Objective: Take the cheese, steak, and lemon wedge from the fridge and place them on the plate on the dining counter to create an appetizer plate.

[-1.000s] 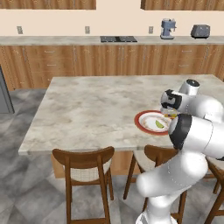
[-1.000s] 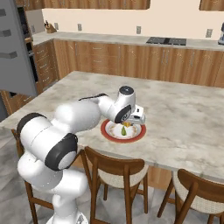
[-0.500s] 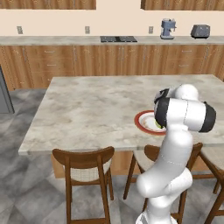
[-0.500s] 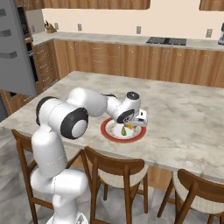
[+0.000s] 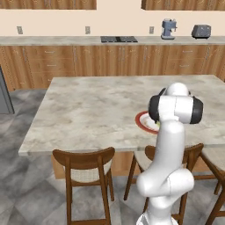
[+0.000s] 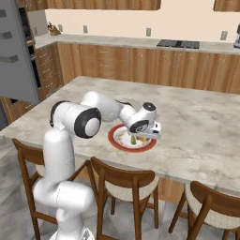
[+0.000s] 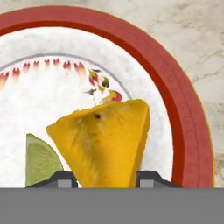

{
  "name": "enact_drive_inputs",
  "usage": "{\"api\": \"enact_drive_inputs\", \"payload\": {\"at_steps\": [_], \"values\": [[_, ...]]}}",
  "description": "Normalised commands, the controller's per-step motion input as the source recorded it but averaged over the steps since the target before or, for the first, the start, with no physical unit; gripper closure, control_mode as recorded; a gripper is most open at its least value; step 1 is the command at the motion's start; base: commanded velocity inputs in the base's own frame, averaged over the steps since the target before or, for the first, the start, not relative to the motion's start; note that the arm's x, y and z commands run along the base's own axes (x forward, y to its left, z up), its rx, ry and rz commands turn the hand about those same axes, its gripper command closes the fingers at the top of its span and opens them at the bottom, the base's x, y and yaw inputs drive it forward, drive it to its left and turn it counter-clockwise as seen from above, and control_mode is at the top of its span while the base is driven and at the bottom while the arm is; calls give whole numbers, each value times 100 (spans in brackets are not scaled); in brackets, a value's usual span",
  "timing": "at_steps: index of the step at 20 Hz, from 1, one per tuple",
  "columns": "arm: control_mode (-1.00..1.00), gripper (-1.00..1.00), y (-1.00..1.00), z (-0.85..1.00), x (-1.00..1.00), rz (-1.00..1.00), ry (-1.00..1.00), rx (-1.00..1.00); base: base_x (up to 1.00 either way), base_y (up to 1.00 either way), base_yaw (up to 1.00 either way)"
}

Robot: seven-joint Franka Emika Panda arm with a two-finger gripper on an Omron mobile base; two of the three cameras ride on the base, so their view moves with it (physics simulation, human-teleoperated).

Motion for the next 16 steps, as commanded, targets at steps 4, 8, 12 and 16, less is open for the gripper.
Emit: {"api": "enact_drive_inputs", "payload": {"at_steps": [4, 8, 12, 16], "values": [[-100, -100, 13, 27, -4, -3, 1, -1, 0, 0, 0], [-100, -100, 20, 72, -36, -3, 0, -7, 0, 0, 0], [-100, -100, 26, 87, -62, -1, 0, -11, 0, 0, 0], [-100, -100, 26, 78, -94, 0, -6, -11, 0, 0, 0]]}}
